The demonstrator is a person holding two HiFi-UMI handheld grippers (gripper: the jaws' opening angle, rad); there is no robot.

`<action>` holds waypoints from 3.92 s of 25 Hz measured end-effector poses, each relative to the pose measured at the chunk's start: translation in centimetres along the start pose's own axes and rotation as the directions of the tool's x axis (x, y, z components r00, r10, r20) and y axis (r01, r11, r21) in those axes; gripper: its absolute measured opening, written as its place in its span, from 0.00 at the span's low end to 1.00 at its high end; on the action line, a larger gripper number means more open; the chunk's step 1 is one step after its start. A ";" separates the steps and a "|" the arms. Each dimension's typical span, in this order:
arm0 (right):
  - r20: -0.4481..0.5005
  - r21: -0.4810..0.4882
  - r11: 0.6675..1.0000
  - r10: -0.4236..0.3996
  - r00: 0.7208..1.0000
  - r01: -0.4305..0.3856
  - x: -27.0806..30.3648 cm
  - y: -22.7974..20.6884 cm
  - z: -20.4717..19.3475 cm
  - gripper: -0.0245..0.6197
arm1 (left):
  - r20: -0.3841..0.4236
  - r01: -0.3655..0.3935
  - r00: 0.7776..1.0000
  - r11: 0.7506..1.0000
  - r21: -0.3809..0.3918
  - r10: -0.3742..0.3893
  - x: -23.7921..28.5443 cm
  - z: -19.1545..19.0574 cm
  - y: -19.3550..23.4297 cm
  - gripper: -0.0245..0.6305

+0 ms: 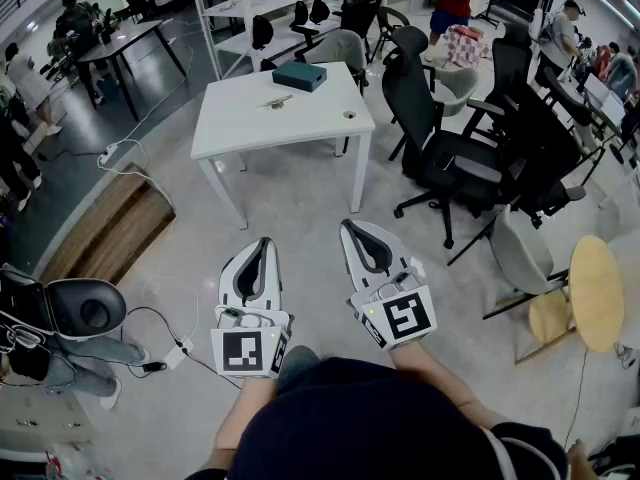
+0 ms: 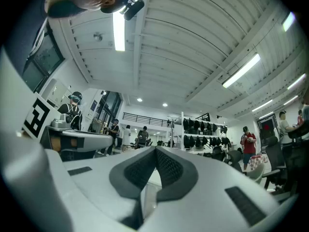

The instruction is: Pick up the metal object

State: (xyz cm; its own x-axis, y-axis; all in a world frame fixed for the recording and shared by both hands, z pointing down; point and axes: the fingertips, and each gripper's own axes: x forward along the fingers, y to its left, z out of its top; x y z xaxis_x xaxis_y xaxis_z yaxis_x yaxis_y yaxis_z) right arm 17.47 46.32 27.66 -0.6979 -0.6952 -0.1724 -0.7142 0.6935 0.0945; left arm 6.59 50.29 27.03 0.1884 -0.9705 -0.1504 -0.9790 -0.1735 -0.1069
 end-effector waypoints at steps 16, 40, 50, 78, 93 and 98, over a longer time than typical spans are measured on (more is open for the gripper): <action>-0.049 0.046 0.997 0.068 0.996 -0.066 9.8 -2.7 -5.7 0.08 | -0.017 0.022 1.000 0.998 -0.060 -0.023 8.2 -5.5 6.0 0.08; -0.139 0.084 0.994 -0.063 0.988 0.075 36.3 -12.2 -14.1 0.08 | -0.050 0.205 0.976 0.972 -0.112 -0.211 32.2 -13.9 23.2 0.26; -0.140 0.114 0.992 -0.030 0.990 0.047 44.2 -16.1 -17.6 0.08 | -0.088 0.169 0.980 0.981 -0.097 -0.178 38.9 -17.1 27.0 0.26; -0.235 0.213 0.962 0.220 0.947 -0.171 69.6 -34.9 -30.7 0.08 | -0.368 0.127 0.926 0.987 0.097 -0.083 68.0 -30.8 32.6 0.26; -0.389 0.236 0.972 0.092 0.917 0.002 70.5 -37.7 -35.6 0.08 | -0.718 0.487 0.647 0.864 0.130 -0.256 71.5 -44.5 33.1 0.26; -0.440 0.250 0.967 0.074 0.895 0.042 70.5 -37.5 -37.3 0.08 | -0.817 0.637 0.516 0.753 0.164 -0.259 71.5 -49.5 33.0 0.26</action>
State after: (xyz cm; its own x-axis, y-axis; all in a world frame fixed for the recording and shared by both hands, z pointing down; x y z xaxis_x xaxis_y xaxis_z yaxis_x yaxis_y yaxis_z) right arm -6.94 -35.71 48.55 -0.7015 -0.6538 0.2838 -0.7070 0.6886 -0.1611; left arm -16.08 -33.08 61.41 0.2869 -0.5922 0.7530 -0.6046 -0.7216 -0.3372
